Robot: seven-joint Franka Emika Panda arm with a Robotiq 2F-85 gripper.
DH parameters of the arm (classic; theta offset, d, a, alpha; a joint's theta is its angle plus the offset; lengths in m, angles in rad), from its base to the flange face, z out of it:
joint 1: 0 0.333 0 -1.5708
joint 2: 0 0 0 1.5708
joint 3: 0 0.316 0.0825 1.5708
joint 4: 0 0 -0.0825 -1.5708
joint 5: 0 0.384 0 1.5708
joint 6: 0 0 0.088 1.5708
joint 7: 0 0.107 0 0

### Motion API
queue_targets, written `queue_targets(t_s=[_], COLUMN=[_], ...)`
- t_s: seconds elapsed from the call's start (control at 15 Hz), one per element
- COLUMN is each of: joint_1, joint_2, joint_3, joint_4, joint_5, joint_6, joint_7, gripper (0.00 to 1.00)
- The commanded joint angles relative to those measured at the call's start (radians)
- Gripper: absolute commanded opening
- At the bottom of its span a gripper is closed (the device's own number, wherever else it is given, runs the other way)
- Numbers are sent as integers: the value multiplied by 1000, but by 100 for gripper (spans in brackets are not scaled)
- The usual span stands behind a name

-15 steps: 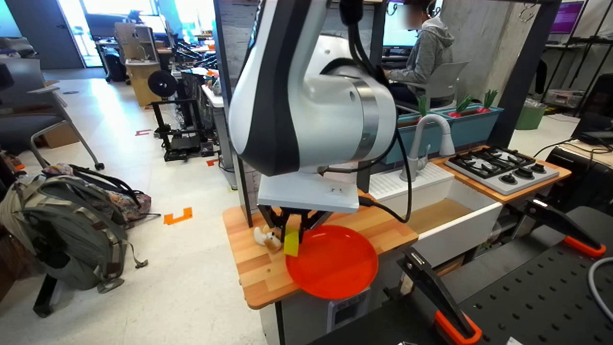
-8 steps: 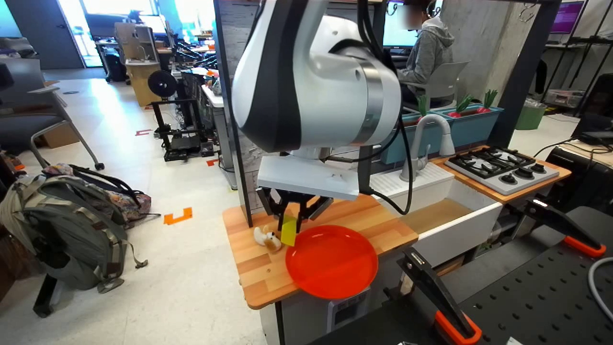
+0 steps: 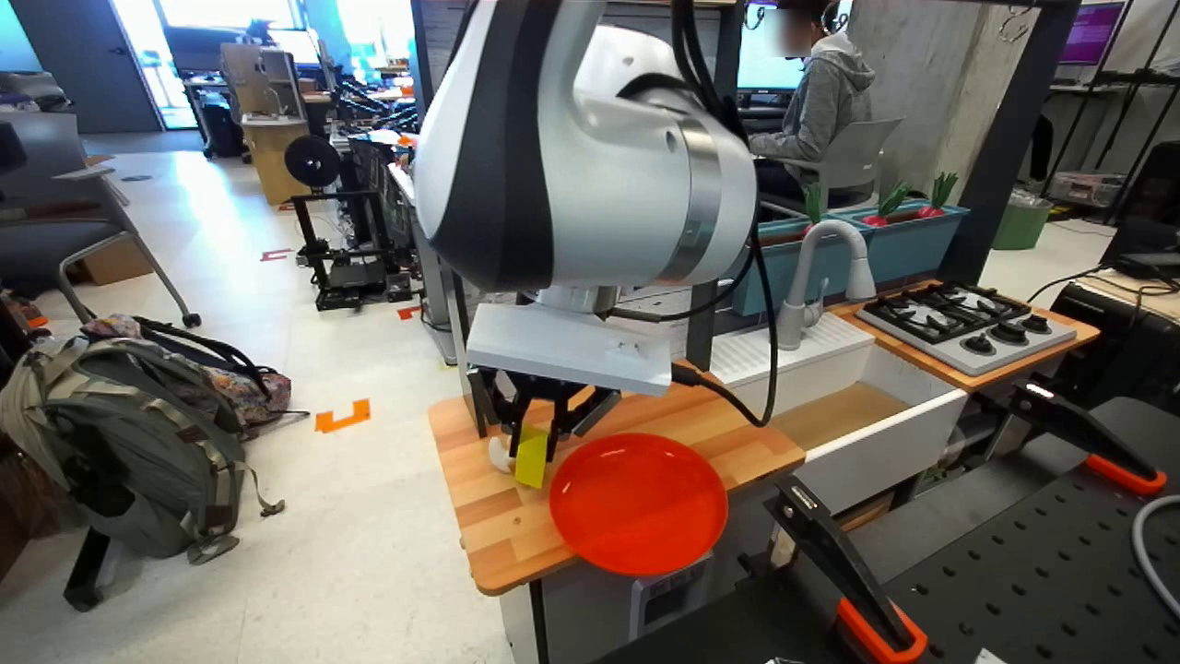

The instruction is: Move the yellow block to the bottom left corner

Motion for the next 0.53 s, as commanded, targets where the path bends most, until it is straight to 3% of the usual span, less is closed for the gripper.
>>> queue_targets(t_s=[0.0, 0.47], joint_1=[-25, 5], joint_2=[34, 127], joint_3=[28, -3], joint_4=[47, 149], joint_5=[4, -7], joint_6=[-40, -115], joint_7=[-27, -5], gripper=[8, 8])
